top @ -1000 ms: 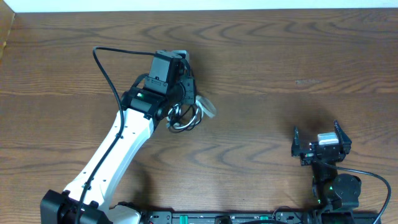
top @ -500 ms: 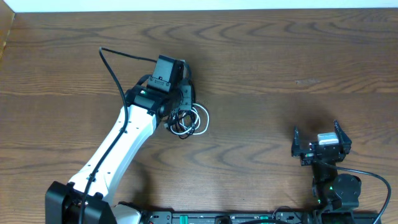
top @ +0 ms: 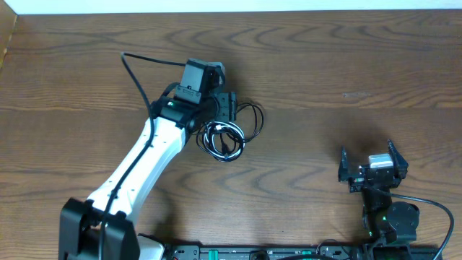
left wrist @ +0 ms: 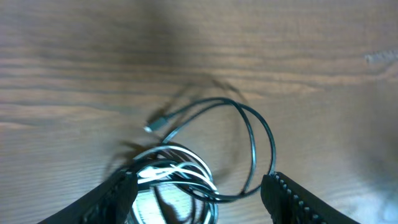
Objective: Untangle cables
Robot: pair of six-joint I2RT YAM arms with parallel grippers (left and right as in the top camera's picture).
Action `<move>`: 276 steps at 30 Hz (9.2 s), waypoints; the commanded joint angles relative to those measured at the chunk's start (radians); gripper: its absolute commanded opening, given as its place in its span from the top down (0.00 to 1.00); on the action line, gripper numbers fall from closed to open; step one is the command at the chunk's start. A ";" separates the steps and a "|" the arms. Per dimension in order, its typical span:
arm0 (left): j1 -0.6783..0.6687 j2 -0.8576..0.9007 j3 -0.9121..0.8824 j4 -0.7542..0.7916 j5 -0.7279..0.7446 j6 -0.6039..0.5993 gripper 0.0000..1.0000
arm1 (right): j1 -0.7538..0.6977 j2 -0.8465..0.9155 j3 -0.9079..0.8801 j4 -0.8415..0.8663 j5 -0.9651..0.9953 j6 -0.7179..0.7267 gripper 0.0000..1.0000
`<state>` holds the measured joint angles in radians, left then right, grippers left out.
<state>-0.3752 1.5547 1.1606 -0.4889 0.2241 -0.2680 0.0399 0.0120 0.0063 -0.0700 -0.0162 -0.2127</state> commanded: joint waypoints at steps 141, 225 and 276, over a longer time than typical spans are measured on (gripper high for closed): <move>-0.191 0.158 0.021 0.124 -0.390 -0.043 0.39 | 0.007 -0.005 -0.001 -0.004 -0.010 -0.009 0.01; -0.087 -0.021 0.028 0.218 -0.008 0.140 0.28 | 0.007 -0.005 -0.001 -0.004 -0.010 -0.009 0.01; 0.145 0.323 0.018 -0.121 -0.053 0.125 0.01 | 0.007 -0.005 -0.001 -0.004 -0.010 -0.009 0.01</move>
<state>-0.2325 1.8721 1.1778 -0.6144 0.1814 -0.1375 0.0399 0.0120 0.0063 -0.0700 -0.0196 -0.2127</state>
